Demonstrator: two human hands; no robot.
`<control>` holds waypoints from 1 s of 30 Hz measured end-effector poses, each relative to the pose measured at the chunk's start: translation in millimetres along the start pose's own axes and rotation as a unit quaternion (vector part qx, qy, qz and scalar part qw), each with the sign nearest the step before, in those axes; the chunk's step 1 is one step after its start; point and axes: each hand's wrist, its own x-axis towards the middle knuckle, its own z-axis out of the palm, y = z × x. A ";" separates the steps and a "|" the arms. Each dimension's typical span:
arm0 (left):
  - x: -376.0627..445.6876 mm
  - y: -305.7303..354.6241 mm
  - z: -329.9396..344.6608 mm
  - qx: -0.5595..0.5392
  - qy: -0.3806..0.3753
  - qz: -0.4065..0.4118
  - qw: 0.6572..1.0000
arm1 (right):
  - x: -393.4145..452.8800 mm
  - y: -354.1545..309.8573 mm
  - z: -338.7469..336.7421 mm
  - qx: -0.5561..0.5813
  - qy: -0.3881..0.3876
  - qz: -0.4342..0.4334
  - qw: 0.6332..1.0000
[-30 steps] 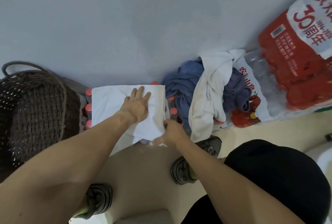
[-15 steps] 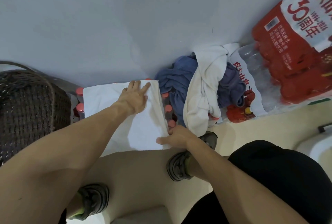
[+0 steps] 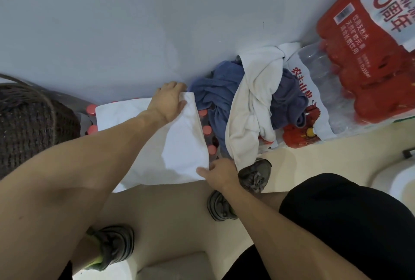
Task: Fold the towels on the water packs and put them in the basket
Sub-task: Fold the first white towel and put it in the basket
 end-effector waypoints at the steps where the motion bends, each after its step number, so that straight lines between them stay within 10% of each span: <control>1: 3.1 -0.8 -0.1 -0.015 -0.013 0.000 1.000 | 1.0 3.1 2.4 0.042 0.014 0.021 0.999; 7: 22.5 1.2 1.2 -0.022 -0.024 -0.019 0.999 | 12.9 7.1 12.9 0.246 -0.012 0.107 0.963; 21: 38.1 8.1 -22.4 -0.088 -0.122 -0.012 0.989 | 16.0 8.2 10.4 0.181 -0.065 0.091 0.977; 30: 47.4 11.0 -5.1 -0.158 -0.009 -0.082 0.984 | 0.6 2.5 10.1 0.160 -0.063 0.106 0.979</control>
